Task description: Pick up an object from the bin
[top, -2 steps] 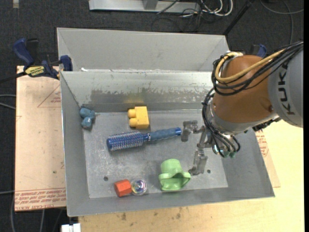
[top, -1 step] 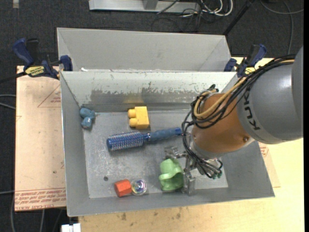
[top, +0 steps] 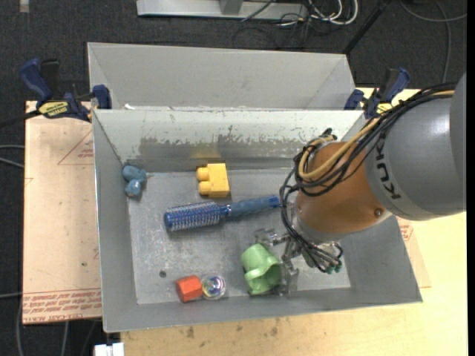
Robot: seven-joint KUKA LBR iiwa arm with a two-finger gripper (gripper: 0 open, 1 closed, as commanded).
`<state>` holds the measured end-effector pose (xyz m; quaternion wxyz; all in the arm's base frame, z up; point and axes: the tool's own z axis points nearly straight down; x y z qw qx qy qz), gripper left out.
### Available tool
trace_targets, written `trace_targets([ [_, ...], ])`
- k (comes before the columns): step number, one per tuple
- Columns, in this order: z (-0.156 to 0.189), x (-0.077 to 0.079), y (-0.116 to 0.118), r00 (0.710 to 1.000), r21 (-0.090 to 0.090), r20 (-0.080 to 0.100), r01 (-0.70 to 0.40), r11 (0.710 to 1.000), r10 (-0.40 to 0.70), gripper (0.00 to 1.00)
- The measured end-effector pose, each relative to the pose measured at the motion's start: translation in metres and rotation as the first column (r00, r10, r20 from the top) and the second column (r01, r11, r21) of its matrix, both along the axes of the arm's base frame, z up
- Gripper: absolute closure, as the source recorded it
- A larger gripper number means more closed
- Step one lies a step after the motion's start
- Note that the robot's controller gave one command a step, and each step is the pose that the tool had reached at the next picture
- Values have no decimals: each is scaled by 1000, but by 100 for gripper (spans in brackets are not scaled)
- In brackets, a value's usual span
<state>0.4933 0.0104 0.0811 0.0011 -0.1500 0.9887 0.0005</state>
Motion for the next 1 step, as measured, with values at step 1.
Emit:
trace_targets([
  [1, 0, 0, 0, 1000, 0, 0, 0, 1000, 0, 0],
])
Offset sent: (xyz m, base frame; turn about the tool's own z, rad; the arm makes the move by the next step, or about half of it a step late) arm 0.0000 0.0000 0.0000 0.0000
